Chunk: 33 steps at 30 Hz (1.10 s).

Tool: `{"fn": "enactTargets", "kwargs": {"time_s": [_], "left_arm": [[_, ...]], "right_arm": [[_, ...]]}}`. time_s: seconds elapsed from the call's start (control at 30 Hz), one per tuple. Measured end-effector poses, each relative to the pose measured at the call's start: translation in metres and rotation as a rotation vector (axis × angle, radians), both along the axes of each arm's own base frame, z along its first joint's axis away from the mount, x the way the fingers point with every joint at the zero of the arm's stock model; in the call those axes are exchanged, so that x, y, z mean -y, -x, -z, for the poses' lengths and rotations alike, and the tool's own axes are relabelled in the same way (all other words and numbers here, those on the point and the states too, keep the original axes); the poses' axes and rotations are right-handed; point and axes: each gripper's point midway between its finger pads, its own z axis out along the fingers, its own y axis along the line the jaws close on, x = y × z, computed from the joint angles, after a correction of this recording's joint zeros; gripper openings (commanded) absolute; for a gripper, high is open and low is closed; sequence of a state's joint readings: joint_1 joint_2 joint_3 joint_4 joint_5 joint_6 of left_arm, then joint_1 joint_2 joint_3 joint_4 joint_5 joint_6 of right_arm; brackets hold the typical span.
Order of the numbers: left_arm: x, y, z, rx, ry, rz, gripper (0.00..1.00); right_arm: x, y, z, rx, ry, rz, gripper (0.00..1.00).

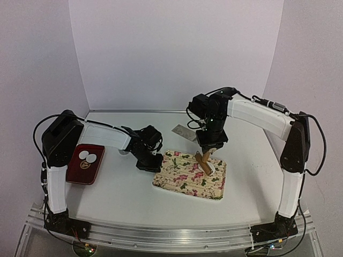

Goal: Roll out the dumpling wrappers from the dough

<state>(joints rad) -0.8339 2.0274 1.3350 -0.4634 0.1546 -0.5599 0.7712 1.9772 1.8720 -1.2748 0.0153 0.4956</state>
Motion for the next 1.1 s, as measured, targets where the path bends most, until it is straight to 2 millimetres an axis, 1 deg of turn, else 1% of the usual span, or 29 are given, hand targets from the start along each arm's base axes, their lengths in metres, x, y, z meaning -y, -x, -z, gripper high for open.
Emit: {"fn": "enactTargets", "kwargs": {"time_s": [0.2, 0.3, 1.1], "left_arm": [[0.0, 0.001, 0.0, -0.003, 0.0, -0.005, 0.0], [0.0, 0.001, 0.0, -0.005, 0.001, -0.009, 0.0], [0.001, 0.0, 0.001, -0.024, -0.018, -0.011, 0.0]], "right_arm": [[0.0, -0.004, 0.017, -0.017, 0.04, -0.013, 0.0], [-0.001, -0.006, 0.022, -0.019, 0.051, -0.021, 0.0], [-0.001, -0.007, 0.031, -0.025, 0.048, -0.041, 0.0]]}}
